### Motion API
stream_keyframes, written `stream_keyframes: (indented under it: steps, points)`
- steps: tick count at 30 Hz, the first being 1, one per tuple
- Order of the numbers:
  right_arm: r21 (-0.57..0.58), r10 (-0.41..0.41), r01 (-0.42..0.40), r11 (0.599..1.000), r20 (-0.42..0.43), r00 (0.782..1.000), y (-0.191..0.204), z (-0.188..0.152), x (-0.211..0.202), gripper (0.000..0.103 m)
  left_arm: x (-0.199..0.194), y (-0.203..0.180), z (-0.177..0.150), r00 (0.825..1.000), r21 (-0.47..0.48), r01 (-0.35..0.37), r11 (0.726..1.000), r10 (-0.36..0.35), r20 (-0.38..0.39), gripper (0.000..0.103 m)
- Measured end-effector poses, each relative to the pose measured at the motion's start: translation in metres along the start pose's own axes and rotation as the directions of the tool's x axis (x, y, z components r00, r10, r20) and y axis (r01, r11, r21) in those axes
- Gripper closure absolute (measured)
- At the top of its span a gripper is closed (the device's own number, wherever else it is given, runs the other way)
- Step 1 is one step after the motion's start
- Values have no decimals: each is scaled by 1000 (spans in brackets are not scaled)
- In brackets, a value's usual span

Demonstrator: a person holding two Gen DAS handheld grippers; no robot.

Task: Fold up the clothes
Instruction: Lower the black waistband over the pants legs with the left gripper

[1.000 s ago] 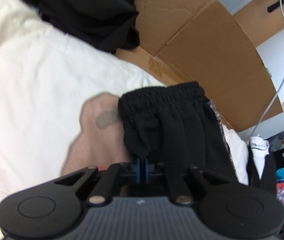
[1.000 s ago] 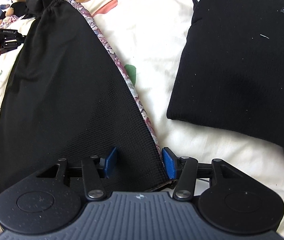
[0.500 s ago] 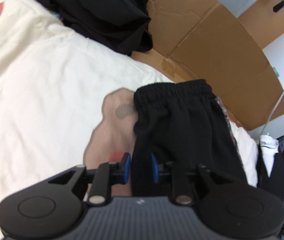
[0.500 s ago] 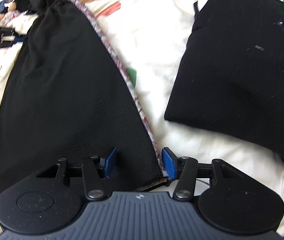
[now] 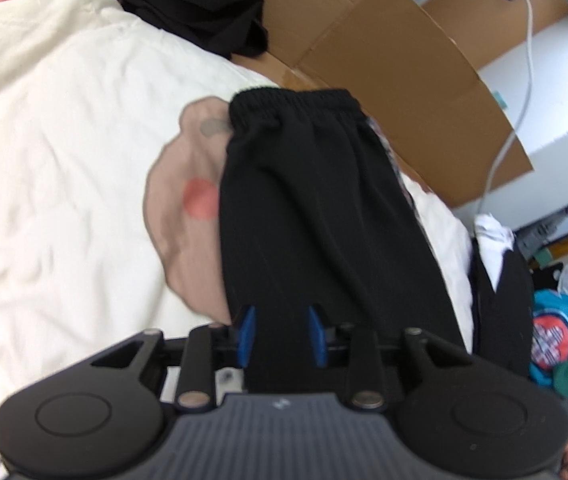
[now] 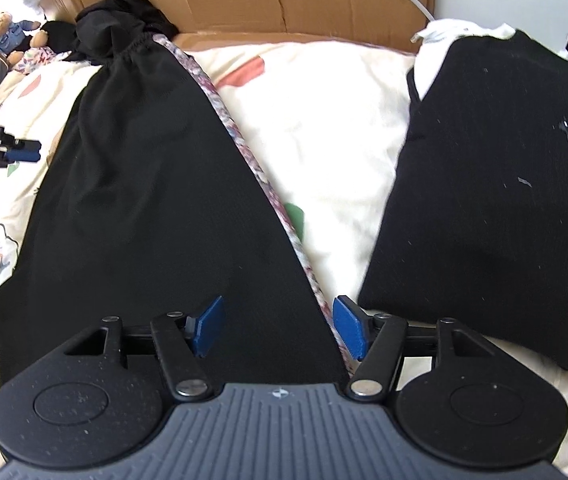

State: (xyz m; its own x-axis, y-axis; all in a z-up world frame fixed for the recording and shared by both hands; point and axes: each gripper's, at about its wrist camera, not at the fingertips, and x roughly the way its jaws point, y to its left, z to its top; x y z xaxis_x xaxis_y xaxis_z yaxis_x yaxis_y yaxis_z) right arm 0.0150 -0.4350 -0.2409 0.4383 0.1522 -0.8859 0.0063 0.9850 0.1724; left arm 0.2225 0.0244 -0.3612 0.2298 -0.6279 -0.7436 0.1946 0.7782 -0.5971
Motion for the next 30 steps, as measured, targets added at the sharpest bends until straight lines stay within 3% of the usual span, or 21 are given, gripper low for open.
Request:
stream_keyframes:
  steps: [12, 22, 30]
  points:
    - [-47, 26, -26, 999, 8, 1000, 29, 8, -10, 32, -22, 4, -52, 1000, -27, 18, 999, -19, -22, 63]
    - [-95, 3, -6, 996, -39, 999, 39, 6, 8, 32, 11, 11, -82, 989, -33, 68, 997, -71, -132, 64]
    - [-76, -31, 26, 997, -67, 997, 26, -3, 13, 32, 27, -6, -101, 968, 59, 33, 998, -17, -249, 69]
